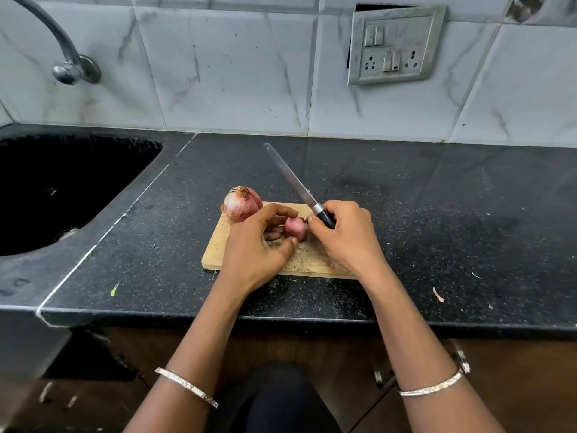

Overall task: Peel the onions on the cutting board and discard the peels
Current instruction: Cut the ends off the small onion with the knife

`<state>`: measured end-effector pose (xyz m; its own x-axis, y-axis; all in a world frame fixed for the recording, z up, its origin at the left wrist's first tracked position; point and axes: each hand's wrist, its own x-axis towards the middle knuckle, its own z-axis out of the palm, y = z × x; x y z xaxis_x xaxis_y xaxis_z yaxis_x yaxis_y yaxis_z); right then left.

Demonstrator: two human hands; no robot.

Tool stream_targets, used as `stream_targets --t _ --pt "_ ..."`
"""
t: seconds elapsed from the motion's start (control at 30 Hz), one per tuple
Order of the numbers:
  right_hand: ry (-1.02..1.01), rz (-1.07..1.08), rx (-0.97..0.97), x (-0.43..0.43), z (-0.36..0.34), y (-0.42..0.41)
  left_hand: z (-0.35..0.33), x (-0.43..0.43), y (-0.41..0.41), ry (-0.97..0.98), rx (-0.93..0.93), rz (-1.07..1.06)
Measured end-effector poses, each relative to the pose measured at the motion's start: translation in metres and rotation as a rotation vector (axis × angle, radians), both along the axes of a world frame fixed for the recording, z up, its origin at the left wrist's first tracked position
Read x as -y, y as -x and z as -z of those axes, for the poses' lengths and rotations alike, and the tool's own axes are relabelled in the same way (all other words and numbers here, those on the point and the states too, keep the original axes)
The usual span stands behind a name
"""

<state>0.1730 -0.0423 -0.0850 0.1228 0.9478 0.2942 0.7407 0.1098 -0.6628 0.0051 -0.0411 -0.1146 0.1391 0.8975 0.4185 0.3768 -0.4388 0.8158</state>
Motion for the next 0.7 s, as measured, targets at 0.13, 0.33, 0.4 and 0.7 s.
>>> stream_targets --t 0.13,0.33,0.4,0.7 --pt "0.032 -0.045 -0.069 0.004 -0.004 0.000 -0.001 0.000 -0.004 -0.034 -0.059 -0.051" --pt "0.155 -0.110 -0.440 0.014 -0.009 0.002 -0.001 -0.001 -0.004 -0.022 -0.024 -0.068" --pt "0.145 -0.064 -0.400 0.019 -0.009 0.000 -0.001 0.000 -0.003 0.007 -0.012 -0.064" --pt "0.044 -0.007 -0.131 0.057 0.005 -0.006 -0.006 0.004 -0.004 -0.036 0.009 -0.052"
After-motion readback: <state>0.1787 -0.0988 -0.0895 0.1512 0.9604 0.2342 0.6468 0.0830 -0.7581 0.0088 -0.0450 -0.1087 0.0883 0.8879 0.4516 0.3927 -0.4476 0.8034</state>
